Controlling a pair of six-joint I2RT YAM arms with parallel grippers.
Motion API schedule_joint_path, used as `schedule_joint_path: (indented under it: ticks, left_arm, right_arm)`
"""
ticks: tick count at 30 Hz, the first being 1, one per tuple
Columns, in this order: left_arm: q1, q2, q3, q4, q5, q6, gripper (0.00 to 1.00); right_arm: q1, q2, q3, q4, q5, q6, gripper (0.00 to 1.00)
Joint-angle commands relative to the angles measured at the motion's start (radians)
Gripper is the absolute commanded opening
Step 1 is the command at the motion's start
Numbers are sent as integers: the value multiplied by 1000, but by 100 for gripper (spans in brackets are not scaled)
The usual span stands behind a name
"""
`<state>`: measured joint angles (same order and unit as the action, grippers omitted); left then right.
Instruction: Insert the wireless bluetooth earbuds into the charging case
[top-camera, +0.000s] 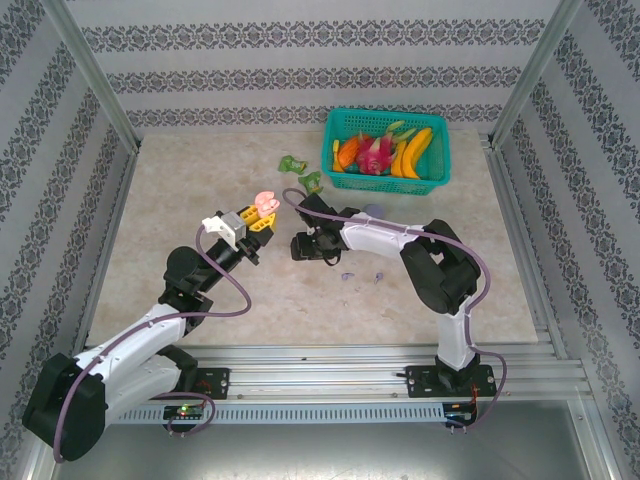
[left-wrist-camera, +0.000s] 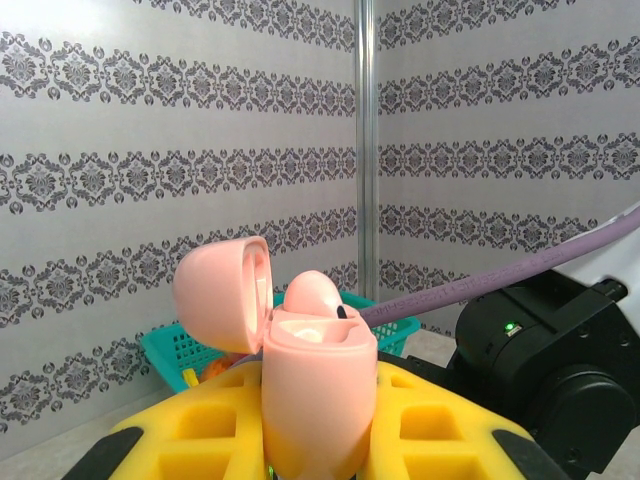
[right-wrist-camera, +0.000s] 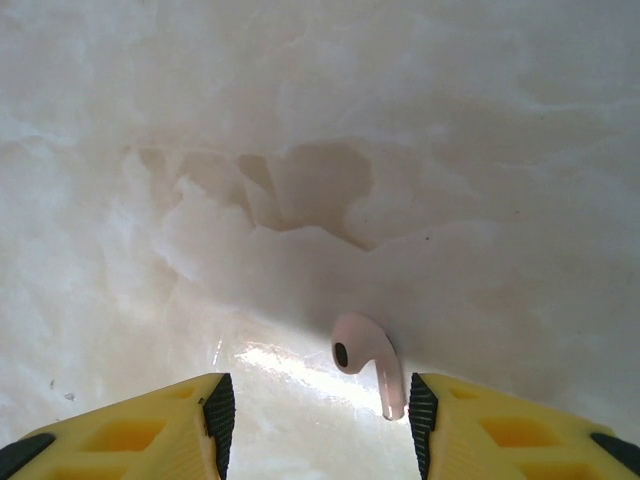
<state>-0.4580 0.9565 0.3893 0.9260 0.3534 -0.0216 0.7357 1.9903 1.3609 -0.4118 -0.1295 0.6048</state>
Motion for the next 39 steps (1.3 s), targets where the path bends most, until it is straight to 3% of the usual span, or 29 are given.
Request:
schedule_joint_path:
  ticks: [1, 17, 39]
  left_arm:
    - [-1, 4, 26, 29, -10, 9, 0]
    - [-1, 16, 29, 38, -14, 12, 0]
    - [-1, 24, 25, 51, -22, 9, 0]
  right_arm:
    - [-1, 7, 38, -25, 34, -14, 51]
    - [17, 115, 107, -96, 117, -105, 46]
    - [102, 194, 166, -180, 298, -160, 26]
